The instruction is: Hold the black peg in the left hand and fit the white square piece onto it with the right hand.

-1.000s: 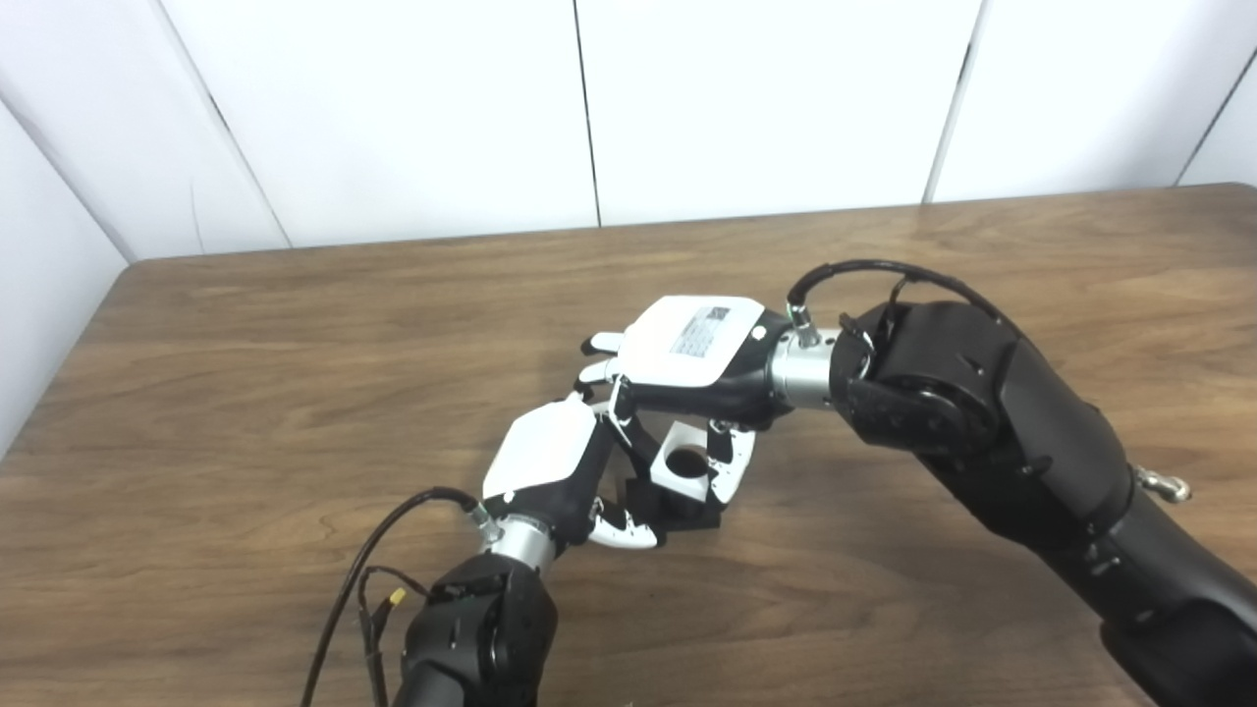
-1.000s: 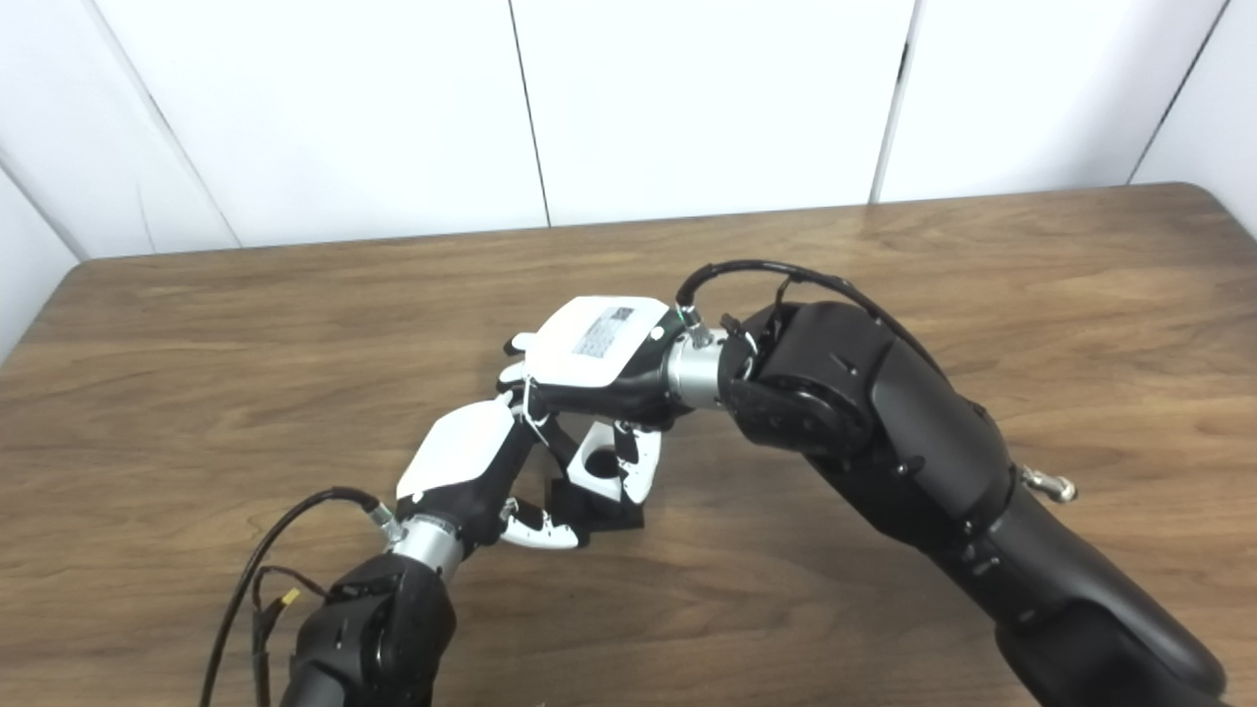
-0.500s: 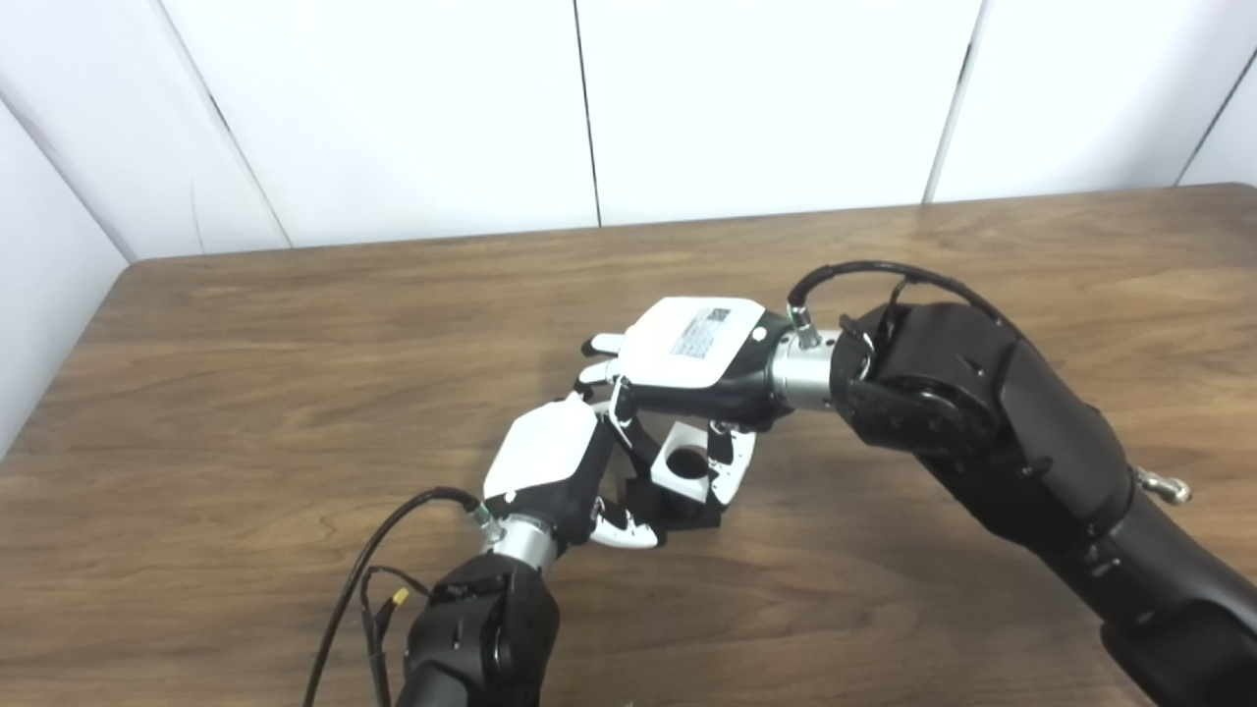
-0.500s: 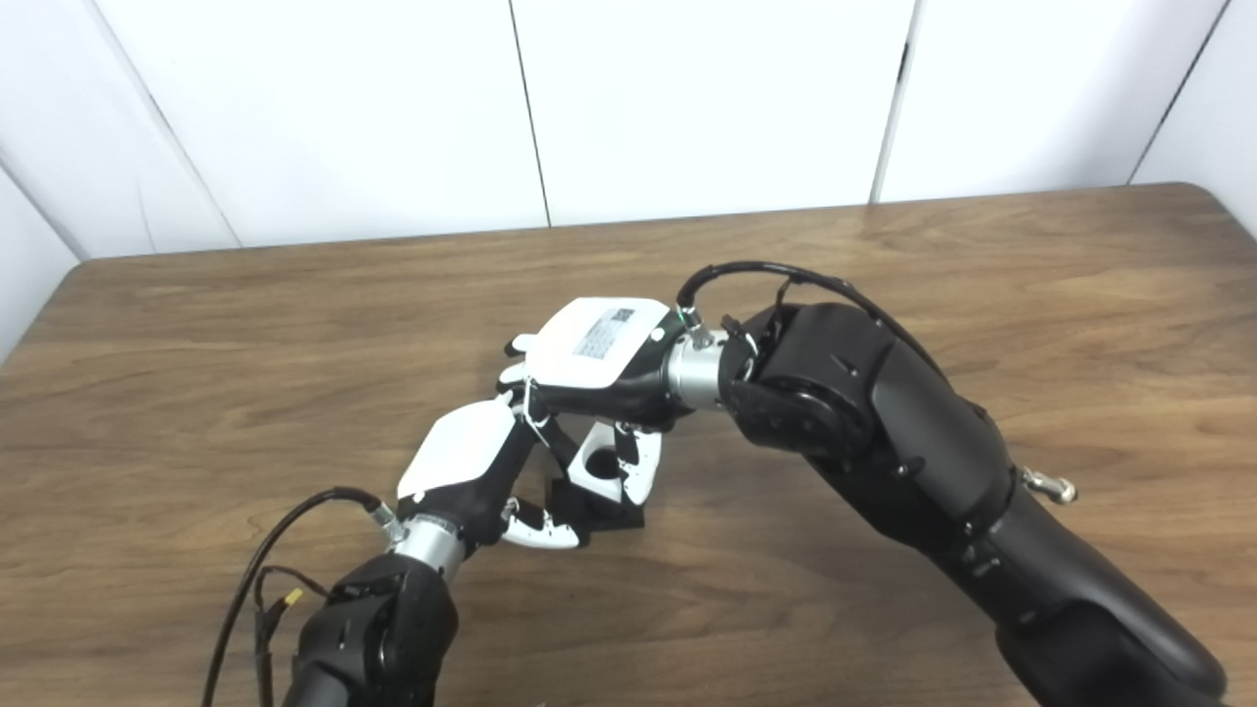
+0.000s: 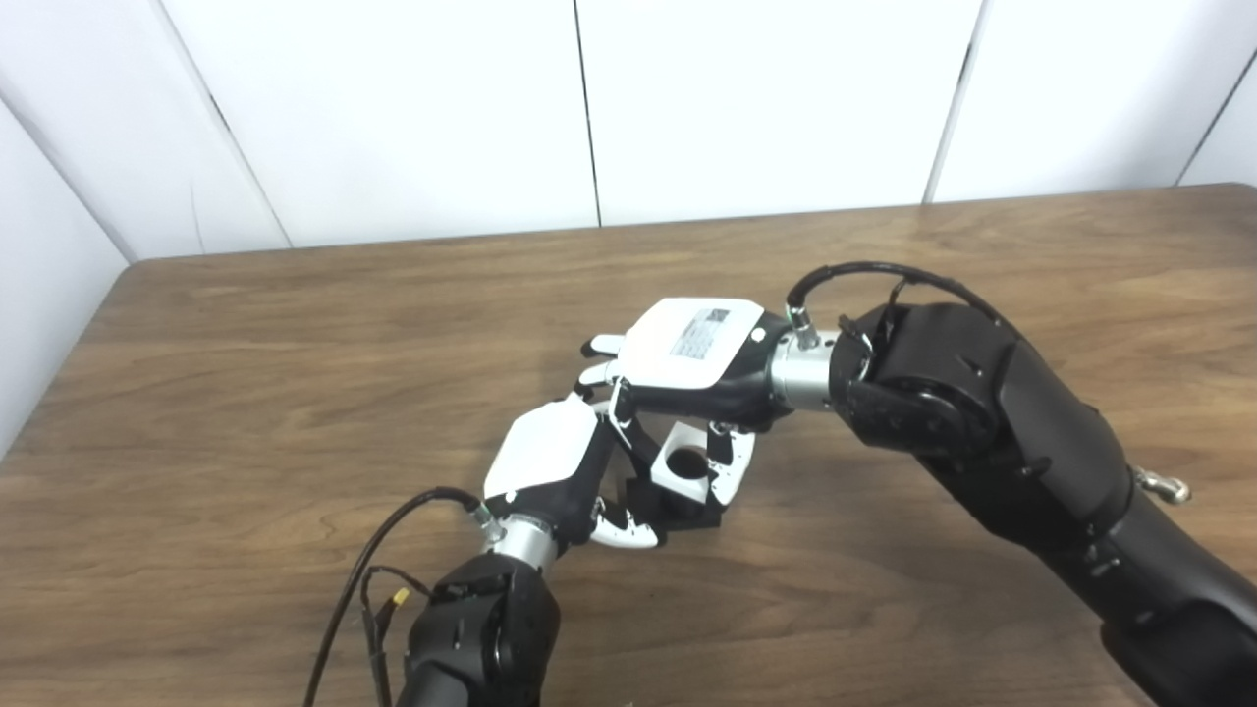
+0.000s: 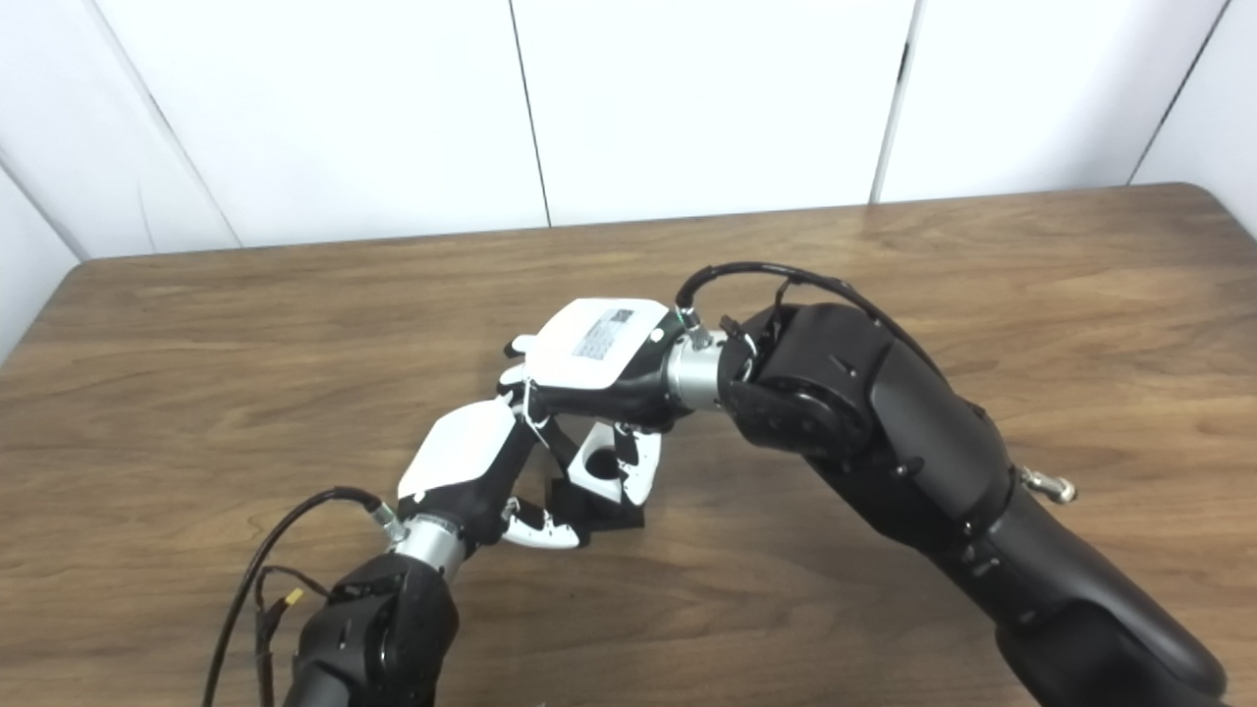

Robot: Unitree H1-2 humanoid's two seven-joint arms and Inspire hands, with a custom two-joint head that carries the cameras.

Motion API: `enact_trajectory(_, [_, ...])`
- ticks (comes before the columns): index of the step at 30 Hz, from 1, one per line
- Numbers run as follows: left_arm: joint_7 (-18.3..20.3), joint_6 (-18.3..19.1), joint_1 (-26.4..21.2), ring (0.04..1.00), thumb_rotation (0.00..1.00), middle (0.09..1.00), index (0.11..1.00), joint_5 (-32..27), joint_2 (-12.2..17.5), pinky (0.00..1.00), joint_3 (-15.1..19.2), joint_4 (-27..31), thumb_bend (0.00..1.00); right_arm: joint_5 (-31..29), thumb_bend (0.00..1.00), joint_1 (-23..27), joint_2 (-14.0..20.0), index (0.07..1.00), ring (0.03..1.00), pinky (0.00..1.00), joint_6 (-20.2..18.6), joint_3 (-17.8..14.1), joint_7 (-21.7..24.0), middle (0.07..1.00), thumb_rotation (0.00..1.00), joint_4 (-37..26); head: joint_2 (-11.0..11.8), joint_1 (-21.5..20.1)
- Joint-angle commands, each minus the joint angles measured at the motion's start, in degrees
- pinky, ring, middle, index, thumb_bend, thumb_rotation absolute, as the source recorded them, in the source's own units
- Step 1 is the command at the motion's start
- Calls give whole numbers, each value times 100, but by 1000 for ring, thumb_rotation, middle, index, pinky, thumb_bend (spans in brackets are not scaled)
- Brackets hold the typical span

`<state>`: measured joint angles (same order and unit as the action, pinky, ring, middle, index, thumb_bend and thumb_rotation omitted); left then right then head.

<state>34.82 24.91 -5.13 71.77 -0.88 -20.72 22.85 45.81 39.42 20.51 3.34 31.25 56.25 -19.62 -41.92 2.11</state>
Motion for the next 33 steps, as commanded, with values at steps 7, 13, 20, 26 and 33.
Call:
enact_trajectory(7, [-32,-37,-69,1000,53,903,489,-20,-117,1000,-46,44,523,15,524,222,-27,492,1000,934,79,-20,-51,935,139,-12,-13,8])
enact_trajectory(13, [-40,-36,-63,1000,54,906,488,-43,-115,1000,-40,18,523,16,523,246,-38,492,1000,931,88,-12,-50,937,140,-13,-16,5])
enact_trajectory(20, [-6,-28,-72,1000,54,909,489,-29,-129,1000,-48,38,523,23,523,247,-38,492,1000,927,106,-16,-79,936,140,3,-17,11])
enact_trajectory(26, [-33,-16,-57,1000,54,906,489,-46,-157,1000,-48,41,523,31,524,260,-50,492,1000,920,119,-10,-87,936,140,15,-20,27])
enact_trajectory(33, [-44,-26,-47,1000,54,901,489,-5,-154,1000,-73,52,523,51,524,266,-62,492,1000,924,102,-4,-76,935,141,9,-27,26])
